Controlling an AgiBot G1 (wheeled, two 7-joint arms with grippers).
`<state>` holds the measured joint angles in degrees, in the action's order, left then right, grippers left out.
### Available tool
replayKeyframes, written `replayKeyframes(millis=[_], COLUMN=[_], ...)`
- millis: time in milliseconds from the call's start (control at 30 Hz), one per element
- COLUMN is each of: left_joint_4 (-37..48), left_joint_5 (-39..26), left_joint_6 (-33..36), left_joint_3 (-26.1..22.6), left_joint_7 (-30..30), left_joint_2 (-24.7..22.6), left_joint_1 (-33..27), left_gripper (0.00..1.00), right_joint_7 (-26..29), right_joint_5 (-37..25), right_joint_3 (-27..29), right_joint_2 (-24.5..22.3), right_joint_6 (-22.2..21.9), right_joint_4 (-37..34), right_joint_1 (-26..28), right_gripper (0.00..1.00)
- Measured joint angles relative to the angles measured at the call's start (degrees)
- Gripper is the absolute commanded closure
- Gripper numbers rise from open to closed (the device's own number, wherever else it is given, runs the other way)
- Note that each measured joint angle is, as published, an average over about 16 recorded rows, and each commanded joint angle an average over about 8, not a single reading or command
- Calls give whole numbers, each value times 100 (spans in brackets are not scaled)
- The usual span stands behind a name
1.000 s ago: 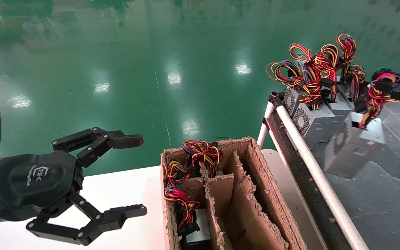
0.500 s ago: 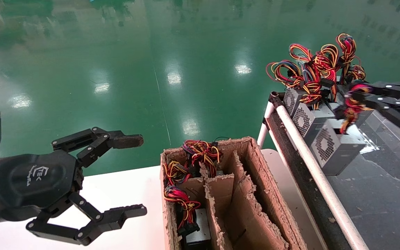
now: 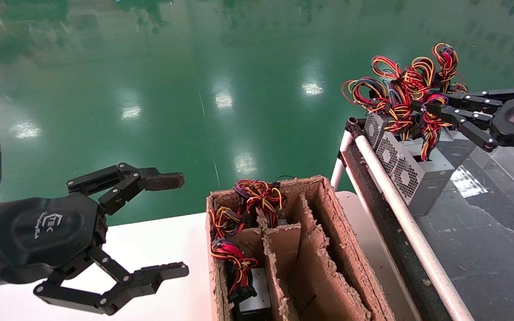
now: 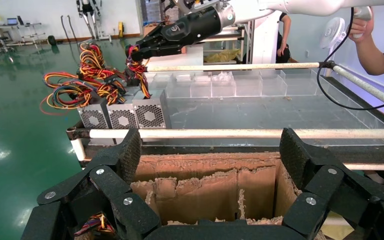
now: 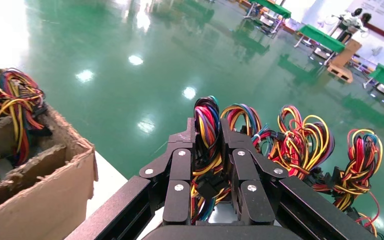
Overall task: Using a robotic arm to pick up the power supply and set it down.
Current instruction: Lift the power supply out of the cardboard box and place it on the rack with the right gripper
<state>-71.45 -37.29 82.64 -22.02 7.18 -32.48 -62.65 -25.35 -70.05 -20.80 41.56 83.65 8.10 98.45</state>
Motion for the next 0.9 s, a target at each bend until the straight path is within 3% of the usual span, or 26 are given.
replayKeyframes(millis=[100,133,567,900], left_joint_4=[0,0,0,0], left_joint_5=[0,0,0,0], left_joint_6=[0,0,0,0], left_joint_3=[0,0,0,0], left_joint_7=[0,0,0,0], left_joint_2=[0,0,0,0], left_joint_1=[0,0,0,0], left_gripper=[0,0,0,0], right_joint_7=[-60,-76,-164,-160], right_joint_5=[-49,-65,-216,-239], right_joint_3=[-29,-39,-135,-152], right_joint_2=[55,70,155,108], right_joint_6=[-71,-94,-314,-87], right_joint_4=[-149,-194,-583,-665], right_joint_1=[72,93,211,268], right_gripper=[4,0,0,0])
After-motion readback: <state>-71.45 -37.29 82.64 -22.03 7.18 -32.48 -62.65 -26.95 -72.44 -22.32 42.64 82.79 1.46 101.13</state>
